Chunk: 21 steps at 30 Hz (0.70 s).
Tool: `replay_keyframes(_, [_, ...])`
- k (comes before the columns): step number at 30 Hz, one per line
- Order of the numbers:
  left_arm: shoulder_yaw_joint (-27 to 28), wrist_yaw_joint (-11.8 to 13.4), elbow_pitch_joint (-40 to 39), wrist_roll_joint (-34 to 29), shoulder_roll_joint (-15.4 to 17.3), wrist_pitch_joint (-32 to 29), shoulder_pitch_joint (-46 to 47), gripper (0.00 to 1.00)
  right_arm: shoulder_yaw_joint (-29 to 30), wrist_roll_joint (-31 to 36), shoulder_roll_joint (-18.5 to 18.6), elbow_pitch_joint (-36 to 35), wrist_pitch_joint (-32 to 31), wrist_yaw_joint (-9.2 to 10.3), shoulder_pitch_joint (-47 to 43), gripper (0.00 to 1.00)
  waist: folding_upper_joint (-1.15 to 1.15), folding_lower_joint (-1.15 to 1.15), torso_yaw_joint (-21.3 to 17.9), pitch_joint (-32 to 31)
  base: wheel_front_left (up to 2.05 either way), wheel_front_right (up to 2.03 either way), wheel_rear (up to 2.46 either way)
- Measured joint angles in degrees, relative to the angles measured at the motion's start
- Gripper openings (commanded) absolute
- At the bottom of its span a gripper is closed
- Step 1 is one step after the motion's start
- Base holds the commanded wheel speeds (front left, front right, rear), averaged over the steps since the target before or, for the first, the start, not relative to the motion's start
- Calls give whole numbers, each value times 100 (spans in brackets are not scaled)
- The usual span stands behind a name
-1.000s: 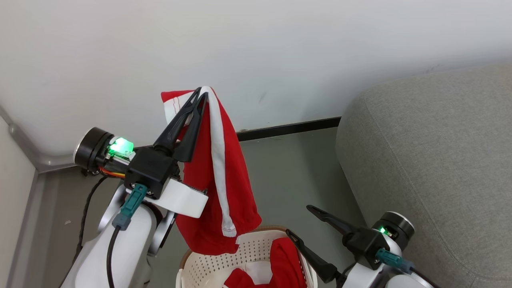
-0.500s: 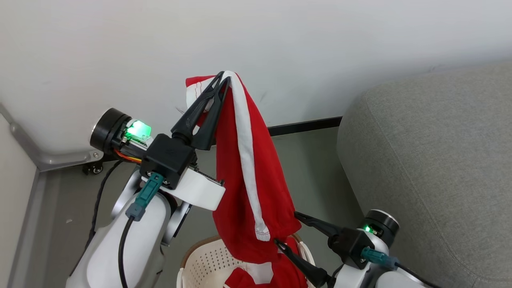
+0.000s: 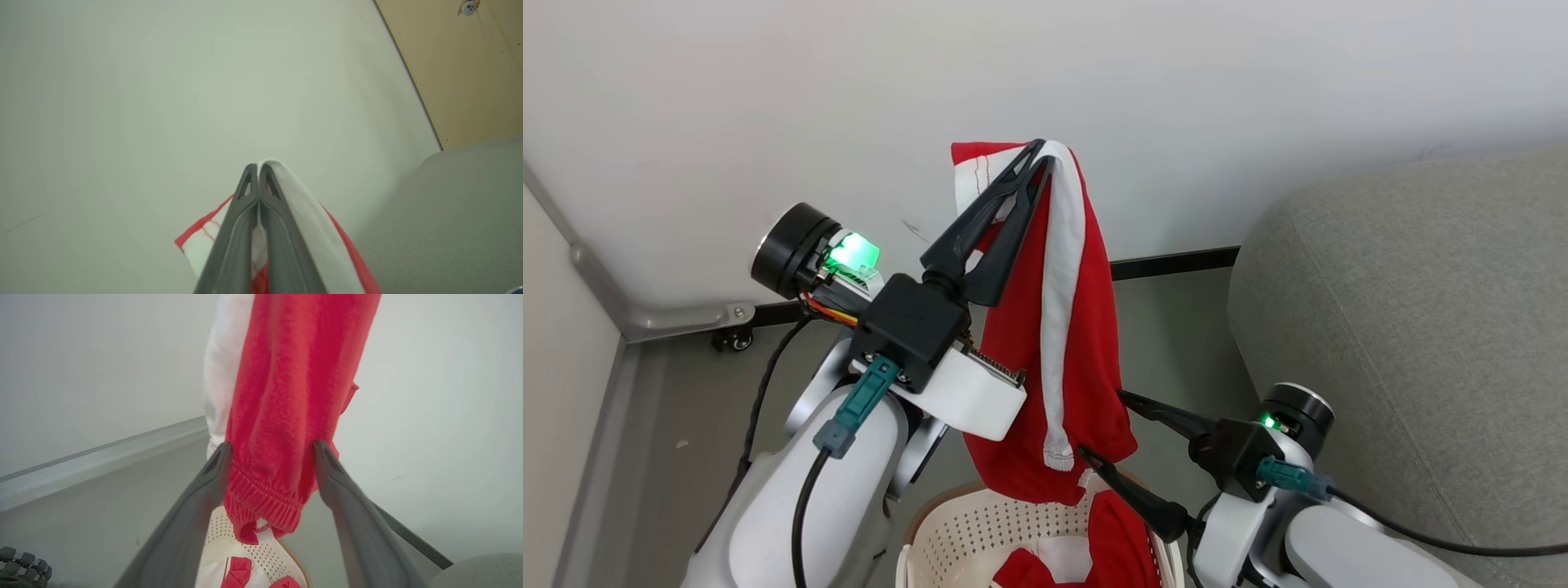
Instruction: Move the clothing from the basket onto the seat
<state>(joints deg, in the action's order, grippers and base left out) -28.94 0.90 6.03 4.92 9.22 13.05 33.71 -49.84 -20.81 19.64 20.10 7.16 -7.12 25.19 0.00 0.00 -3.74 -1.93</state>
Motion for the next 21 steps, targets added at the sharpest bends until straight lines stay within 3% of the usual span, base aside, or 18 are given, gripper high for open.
replay_keyframes(13, [-137,-93,137,104,-178,-100,58,0,-442,-248,-278,415,96,0,488,100,0,0,165,-12,0,0,0])
replay_keyframes(14, [-151,-97,151,119,-197,-101,58,0,-476,-256,-304,446,134,0,525,93,0,0,176,-10,0,0,0])
replay_keyframes(15, [-159,-97,164,146,-209,-102,58,0,-492,-287,-332,475,151,-1,560,71,0,0,187,-7,0,0,0])
replay_keyframes(17, [-164,-97,192,168,-243,-143,58,0,-525,-336,-359,563,203,-1,621,50,0,0,208,-1,0,0,0])
replay_keyframes(21, [-165,-97,253,202,-257,-145,57,0,-544,-355,-387,737,325,-1,760,35,0,0,236,16,0,0,0])
